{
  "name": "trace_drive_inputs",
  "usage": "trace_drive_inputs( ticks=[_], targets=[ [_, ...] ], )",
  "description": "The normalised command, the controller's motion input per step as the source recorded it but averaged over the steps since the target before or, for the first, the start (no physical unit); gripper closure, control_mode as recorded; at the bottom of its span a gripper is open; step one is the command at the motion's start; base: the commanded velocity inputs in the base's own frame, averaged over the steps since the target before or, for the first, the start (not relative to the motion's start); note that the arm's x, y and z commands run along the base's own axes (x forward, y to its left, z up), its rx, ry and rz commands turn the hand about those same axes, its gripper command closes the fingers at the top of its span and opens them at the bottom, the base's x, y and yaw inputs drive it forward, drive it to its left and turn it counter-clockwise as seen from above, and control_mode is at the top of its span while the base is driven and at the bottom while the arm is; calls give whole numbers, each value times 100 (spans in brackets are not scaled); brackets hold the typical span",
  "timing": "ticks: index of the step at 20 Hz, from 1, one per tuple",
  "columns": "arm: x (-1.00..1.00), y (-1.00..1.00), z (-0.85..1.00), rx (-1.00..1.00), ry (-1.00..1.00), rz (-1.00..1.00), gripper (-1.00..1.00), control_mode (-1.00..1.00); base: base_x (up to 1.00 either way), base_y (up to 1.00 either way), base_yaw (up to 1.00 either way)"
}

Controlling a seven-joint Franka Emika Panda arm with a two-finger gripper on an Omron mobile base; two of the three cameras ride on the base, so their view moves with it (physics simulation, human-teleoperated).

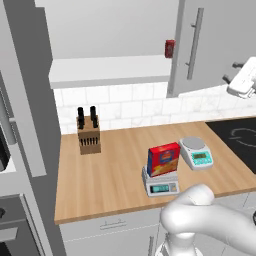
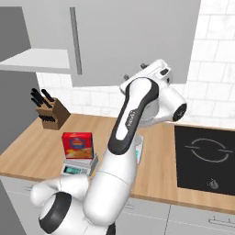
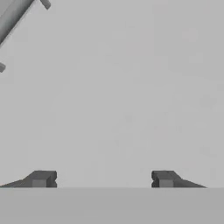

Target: Pick the boxed food and place it on the digital scale for weighing, and close the cabinet.

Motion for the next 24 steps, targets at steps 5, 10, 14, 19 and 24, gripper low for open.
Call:
trace_drive_inputs(
  ticks=[5,10,14,19,24],
  targets=[
    [100,46,0,-2,0,-19,-100,-100,0,0,0],
    [100,16,0,-4,2,-7,-100,-100,0,0,0],
    [100,40,-14,-7,-7,-12,-100,-100,0,0,0],
    [-46,52,-8,-8,-54,-25,-100,-100,0,0,0],
    [-100,-1,86,-3,-11,-20,-100,-100,0,0,0]
  ],
)
